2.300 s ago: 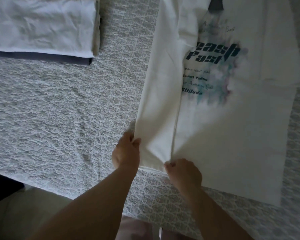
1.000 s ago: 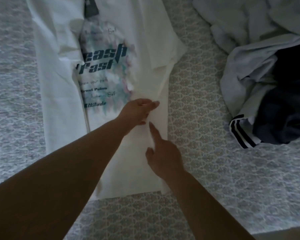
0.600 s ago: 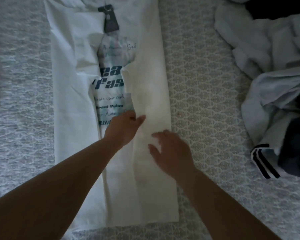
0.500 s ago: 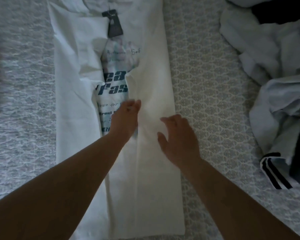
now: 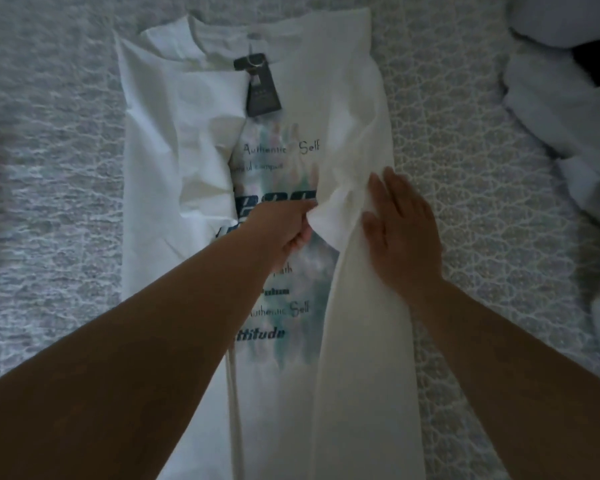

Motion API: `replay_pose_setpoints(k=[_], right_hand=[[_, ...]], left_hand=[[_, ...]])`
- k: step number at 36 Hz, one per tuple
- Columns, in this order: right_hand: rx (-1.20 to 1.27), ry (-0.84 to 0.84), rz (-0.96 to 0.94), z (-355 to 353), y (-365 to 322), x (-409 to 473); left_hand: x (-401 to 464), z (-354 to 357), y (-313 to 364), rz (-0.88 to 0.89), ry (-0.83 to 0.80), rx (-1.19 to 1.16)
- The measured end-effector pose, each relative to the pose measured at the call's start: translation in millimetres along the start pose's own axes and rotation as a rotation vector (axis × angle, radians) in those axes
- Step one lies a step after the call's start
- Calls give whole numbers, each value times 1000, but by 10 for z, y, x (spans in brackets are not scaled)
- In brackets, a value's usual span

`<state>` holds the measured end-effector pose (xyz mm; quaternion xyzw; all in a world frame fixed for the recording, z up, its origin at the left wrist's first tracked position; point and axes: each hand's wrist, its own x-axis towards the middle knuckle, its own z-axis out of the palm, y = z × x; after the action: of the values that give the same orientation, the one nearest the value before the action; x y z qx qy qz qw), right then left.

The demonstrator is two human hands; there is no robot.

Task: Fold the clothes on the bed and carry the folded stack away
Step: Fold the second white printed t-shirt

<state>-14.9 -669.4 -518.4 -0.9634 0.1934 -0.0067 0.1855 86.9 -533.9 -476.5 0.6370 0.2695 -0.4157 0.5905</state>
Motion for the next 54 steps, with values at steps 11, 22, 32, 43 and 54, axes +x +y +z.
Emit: replay_pose_setpoints(k=[11,22,32,43,54], right_hand=[[4,55,9,31,-26,-6],[-67,-10,24,-46,-211,214],[-108,-66,-82,28,-495,769],[-118,-301,-69,197,-343,954],[-124,-287,-295,219,-1188,182]], left_hand=[[135,207,92,428,178,786],[52,-470,1283,960,649,1329],[438,-781,1042,579,545,923],[568,-688,811,449,302,674],[392,-708,859,583,385,891]])
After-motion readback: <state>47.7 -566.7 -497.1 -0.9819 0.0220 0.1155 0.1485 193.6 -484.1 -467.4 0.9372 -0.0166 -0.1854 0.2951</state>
